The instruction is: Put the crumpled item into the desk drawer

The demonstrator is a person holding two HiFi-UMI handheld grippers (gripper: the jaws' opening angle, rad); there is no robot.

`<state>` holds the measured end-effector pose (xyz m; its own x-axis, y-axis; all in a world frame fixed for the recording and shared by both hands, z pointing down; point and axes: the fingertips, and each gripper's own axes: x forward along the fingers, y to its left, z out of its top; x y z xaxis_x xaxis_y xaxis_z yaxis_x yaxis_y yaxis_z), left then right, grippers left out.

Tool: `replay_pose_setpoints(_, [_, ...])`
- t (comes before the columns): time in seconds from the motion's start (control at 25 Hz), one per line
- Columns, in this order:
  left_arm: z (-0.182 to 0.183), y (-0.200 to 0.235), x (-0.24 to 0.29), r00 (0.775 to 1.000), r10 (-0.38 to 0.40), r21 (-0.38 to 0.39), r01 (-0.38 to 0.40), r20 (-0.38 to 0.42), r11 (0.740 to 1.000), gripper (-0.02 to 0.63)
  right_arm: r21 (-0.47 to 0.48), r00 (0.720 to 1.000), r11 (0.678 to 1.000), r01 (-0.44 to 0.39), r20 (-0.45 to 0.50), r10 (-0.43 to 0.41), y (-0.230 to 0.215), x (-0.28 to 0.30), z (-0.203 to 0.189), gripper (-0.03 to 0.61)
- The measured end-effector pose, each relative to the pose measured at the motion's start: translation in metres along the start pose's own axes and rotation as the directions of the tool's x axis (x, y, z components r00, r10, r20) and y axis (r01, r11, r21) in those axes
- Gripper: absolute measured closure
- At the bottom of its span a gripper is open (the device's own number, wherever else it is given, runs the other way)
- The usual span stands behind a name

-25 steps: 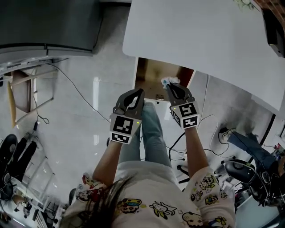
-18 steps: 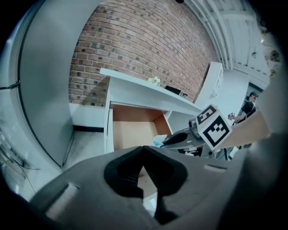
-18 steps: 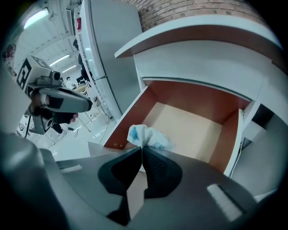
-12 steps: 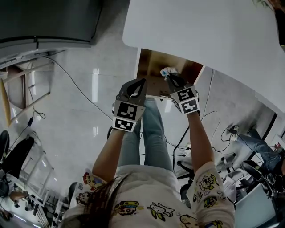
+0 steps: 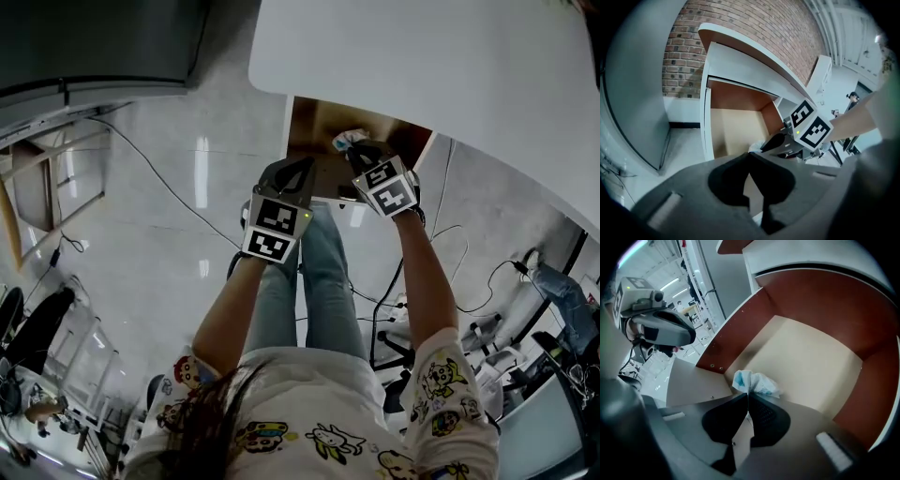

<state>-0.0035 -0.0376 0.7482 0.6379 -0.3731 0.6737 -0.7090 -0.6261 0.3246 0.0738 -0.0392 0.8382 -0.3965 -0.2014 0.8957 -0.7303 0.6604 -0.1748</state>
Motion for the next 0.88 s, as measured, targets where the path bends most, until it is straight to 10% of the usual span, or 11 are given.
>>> replay_pose_setpoints(0.44, [-0.014,-0.006,0.007,0.999,-0.012,-0.027,0.011,-0.036,1.000,0.617,-0.094,0.993,0.994,-0.049,-0.108,0.039,-0.002,0.024,-0.013,0.558])
replay_pose_setpoints(0.88, [-0.017,-0.004,0.009,0.999,-0.007,-0.034,0.005,-0.041,0.999,0.617,0.015,0.973,0.988,-0.154,-0.172,0.155,0.002,0.035,-0.027,0.520])
